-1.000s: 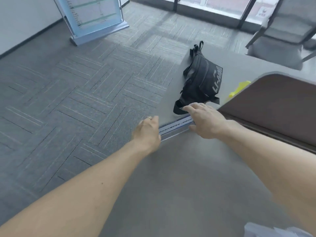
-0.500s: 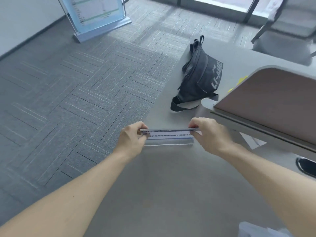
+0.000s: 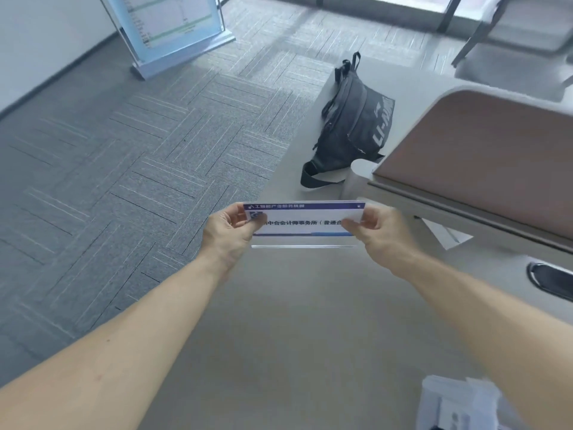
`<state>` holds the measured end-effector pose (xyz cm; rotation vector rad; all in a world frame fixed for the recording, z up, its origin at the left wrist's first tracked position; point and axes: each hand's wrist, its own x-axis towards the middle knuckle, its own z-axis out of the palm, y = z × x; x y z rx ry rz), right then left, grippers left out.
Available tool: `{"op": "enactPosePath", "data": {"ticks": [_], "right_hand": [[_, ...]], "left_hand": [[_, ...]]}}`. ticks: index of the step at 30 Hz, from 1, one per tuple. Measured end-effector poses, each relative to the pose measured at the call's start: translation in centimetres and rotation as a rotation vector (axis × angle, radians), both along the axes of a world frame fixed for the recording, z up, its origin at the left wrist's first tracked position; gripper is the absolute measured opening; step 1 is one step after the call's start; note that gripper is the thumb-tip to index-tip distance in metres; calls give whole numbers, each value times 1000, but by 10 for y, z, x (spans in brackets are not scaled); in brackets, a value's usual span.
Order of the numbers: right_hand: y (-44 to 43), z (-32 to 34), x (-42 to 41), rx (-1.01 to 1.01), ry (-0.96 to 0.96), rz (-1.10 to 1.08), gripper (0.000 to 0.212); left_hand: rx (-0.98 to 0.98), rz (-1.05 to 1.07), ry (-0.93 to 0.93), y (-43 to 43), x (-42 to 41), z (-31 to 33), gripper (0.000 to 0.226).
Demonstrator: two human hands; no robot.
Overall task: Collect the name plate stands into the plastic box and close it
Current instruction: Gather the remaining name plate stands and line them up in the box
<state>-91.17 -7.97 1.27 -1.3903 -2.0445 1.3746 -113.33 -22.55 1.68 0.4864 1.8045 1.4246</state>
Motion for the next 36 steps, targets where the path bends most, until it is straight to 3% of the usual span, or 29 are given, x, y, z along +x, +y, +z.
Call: {"op": "enactPosePath", "data": {"ticks": [6, 10, 12, 14, 17, 19, 21, 23, 28, 34, 36], "right_hand": [[-8, 114, 41, 26, 102, 33, 14], [-22, 185, 83, 93, 138, 44, 15], [-33, 212, 105, 109, 159, 37, 15], [-45, 234, 127, 130, 173, 28, 15], [-66, 258, 159, 162, 197, 2, 15], [-80, 271, 178, 188, 188, -1, 14], [-93, 282, 197, 223, 181, -2, 11], [-107, 288, 218, 251, 160, -17, 11], [-141, 275, 278, 305, 97, -100, 10], [-179, 243, 353, 289, -37, -149, 27], [-182, 241, 379, 293, -60, -128, 21]], "left_hand": [[118, -16, -120, -3, 38, 123, 11], [98, -103, 40, -18, 73, 205, 25], [53, -133, 282, -26, 93, 243, 44], [-15, -224, 681, -32, 113, 277, 64], [-48, -545, 1255, -39, 153, 319, 81], [-96, -726, 1478, -38, 185, 338, 85], [-155, -834, 1589, -34, 214, 347, 80], [-206, -911, 1603, -32, 238, 345, 66], [-212, -1057, 1368, -39, 276, 315, 5], [-200, -1197, 1251, -68, 346, 289, 7], [-225, -1193, 1297, -70, 368, 291, 22]]}}
